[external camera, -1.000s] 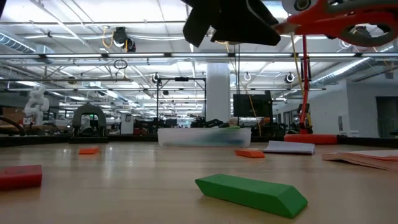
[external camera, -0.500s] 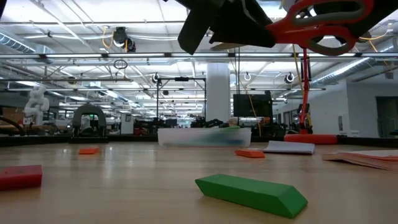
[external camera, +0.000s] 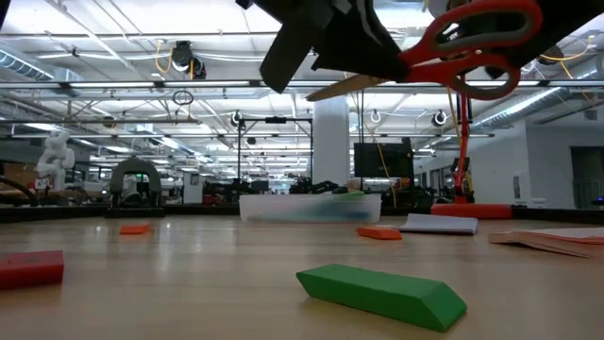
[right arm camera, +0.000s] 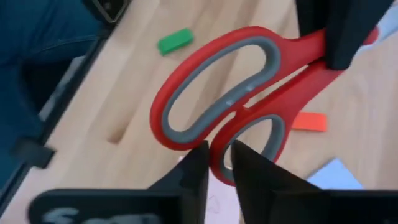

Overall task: Pack school essentials
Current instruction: Put the orange scissors into the supply box

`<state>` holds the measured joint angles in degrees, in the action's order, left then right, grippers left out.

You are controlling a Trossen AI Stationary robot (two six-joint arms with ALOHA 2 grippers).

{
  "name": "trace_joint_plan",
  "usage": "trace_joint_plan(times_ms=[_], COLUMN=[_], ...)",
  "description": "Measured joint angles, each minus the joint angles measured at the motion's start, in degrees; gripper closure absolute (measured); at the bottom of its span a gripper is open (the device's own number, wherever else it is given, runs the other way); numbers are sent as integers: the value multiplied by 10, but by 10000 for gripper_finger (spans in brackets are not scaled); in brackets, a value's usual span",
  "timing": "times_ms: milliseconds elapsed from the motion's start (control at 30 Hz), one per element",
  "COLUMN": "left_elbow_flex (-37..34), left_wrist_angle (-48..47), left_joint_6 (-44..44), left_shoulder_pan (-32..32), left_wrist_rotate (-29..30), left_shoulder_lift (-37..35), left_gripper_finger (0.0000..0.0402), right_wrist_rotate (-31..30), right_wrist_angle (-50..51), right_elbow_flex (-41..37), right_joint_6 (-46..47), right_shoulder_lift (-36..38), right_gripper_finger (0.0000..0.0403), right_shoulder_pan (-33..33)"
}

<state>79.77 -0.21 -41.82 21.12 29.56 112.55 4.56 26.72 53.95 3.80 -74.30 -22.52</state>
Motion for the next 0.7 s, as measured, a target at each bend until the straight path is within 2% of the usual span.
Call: trace_joint_plan(times_ms=[167,333,533,700], left_elbow_flex=[0,0,0,0], left_wrist_angle=[-17,-48,-89,-101], left_joint_6=[3,13,40,45], left_shoulder_pan=[0,0,0,-2], left_wrist_rotate=[42,32,-13,3], left_shoulder_lift=[0,-17,-47,-58], left_gripper_finger=[350,374,375,365], right_wrist_rotate=[-45,-90,-141,-199], right_wrist_angle=[15,72,86,89], right_elbow_flex=[0,0,0,0], right_joint_6=[29,73,104,106], right_shoulder_lift=[10,49,110,148], right_gripper_finger=[273,228,218,218], right_shoulder_pan=[0,-7,-21,-33])
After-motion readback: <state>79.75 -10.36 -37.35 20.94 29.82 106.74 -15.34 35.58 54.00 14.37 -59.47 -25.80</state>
